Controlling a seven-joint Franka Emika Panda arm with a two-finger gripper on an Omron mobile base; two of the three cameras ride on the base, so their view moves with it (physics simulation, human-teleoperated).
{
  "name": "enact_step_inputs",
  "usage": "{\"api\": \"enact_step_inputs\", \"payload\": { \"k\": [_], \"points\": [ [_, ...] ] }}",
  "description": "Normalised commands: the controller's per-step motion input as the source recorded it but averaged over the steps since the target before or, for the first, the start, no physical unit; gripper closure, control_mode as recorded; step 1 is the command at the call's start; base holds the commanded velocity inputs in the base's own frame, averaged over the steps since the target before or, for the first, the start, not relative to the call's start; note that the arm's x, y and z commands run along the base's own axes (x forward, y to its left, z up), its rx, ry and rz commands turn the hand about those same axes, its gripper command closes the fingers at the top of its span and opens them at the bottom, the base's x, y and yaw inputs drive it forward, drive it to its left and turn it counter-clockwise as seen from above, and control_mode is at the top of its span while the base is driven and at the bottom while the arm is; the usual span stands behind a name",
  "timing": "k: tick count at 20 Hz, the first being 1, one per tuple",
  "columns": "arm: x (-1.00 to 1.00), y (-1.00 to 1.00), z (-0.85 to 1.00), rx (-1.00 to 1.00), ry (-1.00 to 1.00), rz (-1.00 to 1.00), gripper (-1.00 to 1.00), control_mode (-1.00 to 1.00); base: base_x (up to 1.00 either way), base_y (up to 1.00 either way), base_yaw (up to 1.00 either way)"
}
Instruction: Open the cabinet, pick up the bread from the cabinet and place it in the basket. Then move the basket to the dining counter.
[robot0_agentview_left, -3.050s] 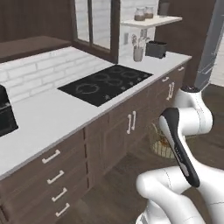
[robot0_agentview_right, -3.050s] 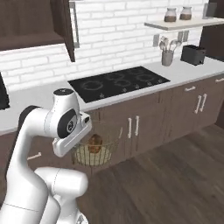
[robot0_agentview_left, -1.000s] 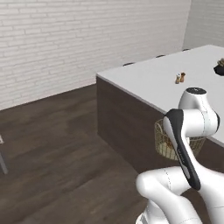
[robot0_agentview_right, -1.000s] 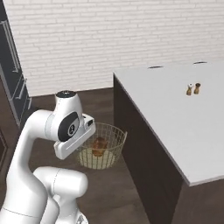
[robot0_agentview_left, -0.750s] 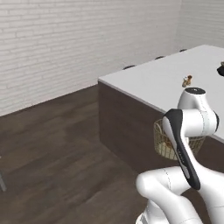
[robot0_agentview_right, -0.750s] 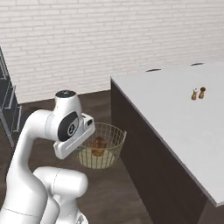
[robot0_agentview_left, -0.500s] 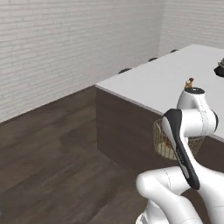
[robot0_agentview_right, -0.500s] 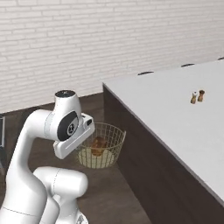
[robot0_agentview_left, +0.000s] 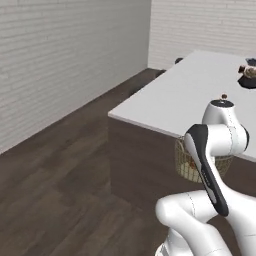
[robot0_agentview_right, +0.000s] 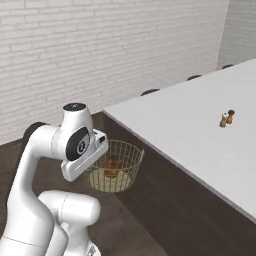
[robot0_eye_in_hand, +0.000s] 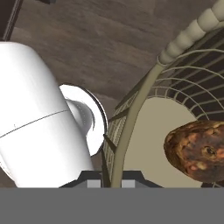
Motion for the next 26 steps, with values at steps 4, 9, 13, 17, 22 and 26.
{"api": "enact_step_inputs", "payload": {
  "k": [4,9,13,17,22,26],
  "points": [
    [0.00,0.00,0.00,0.00,0.00,0.00,1.00,1.00,1.00,1.00,-0.47],
    [0.00,0.00,0.00,0.00,0.00,0.00,1.00,1.00,1.00,0.63,-0.45],
    [0.00,0.00,0.00,0.00,0.00,0.00,1.00,1.00,1.00,0.54,-0.53],
    [0.00,0.00,0.00,0.00,0.00,0.00,1.00,1.00,0.90,0.40,-0.52],
    [0.00,0.00,0.00,0.00,0.00,0.00,1.00,1.00,0.78,0.59,-0.53],
    [0.00,0.00,0.00,0.00,0.00,0.00,1.00,1.00,0.77,0.31,-0.41]
  ]
}}
